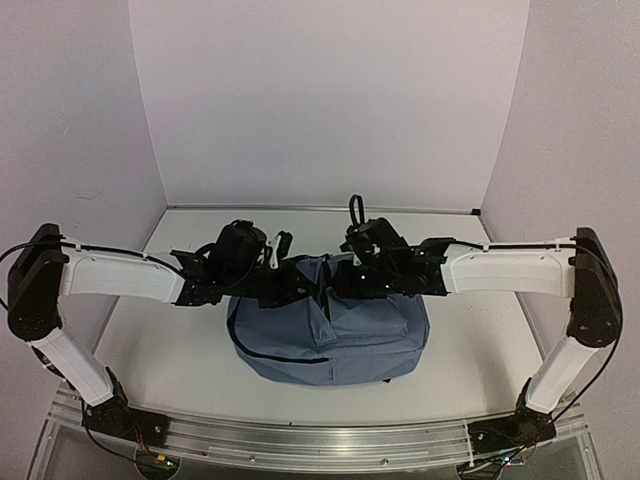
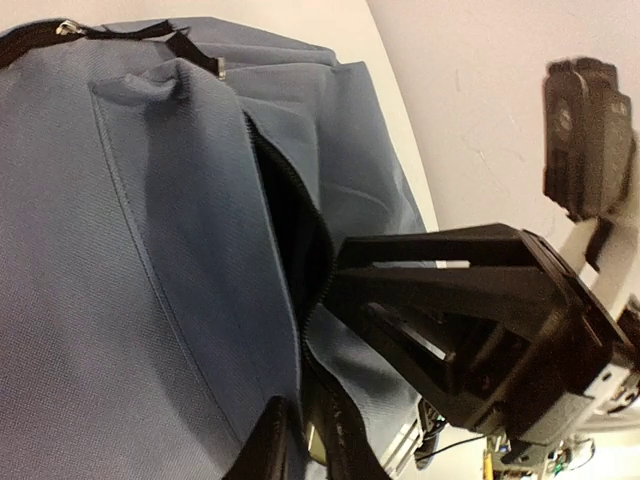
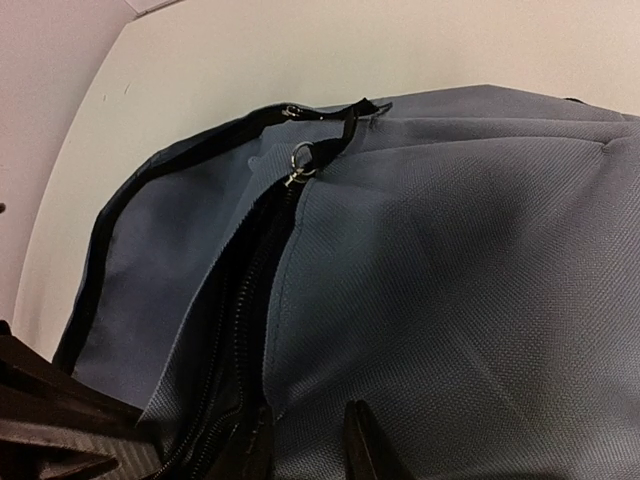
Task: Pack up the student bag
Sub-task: Adjust the student bag at the center of the board.
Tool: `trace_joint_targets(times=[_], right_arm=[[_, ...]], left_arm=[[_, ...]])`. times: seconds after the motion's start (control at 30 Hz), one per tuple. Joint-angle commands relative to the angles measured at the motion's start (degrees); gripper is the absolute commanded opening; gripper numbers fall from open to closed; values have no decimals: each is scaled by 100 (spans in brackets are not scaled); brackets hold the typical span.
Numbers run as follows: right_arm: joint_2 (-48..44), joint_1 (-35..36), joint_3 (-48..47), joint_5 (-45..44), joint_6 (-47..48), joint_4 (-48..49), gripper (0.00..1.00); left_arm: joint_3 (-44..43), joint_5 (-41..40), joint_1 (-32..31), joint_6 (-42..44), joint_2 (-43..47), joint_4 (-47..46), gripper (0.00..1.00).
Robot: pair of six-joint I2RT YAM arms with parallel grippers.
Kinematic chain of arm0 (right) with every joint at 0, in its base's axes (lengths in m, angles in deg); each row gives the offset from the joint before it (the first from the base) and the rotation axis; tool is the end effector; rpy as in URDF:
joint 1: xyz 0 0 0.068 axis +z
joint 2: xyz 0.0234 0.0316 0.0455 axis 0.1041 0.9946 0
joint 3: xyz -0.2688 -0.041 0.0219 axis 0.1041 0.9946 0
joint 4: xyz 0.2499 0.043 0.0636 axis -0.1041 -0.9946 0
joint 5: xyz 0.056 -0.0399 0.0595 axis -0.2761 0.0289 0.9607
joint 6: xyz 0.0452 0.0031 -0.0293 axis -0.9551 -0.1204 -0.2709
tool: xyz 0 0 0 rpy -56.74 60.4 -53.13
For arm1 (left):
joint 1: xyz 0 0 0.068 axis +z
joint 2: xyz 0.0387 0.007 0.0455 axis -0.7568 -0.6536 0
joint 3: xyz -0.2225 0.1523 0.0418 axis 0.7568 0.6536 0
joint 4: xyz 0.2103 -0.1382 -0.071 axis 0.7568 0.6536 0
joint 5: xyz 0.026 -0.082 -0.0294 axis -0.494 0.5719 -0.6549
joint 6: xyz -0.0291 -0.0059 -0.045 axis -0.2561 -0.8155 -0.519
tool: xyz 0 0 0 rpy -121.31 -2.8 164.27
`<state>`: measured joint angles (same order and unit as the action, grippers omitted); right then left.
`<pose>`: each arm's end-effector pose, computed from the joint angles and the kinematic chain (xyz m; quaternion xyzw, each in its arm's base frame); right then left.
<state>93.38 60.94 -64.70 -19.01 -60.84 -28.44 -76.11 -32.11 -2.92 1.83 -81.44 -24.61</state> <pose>0.2240 0.3126 0.2417 -0.1030 0.9030 0.2684 0.3192 0.2085 -0.2826 0.2304 0.0681 0.8579 -0.4584 0.2219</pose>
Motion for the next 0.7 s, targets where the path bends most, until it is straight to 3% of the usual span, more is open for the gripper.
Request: trace_joint_targets(times=[0.0,0.3,0.43,0.67], right_arm=[[-32,104,290,252,-112,-159,24],[-324,290,473,423,-282,-168,24],[-664,330,534,325,-421,-178,26],[-1530,28,277,-266,-209,-513,54]], left_arm=[[-443,-182,18,479,467,672,31],[-1212,-148,517,733,63,1489,65],[-1875,-86,512,818,-469,1873,70],[-1314,-1142,514,562,402,2501,77]])
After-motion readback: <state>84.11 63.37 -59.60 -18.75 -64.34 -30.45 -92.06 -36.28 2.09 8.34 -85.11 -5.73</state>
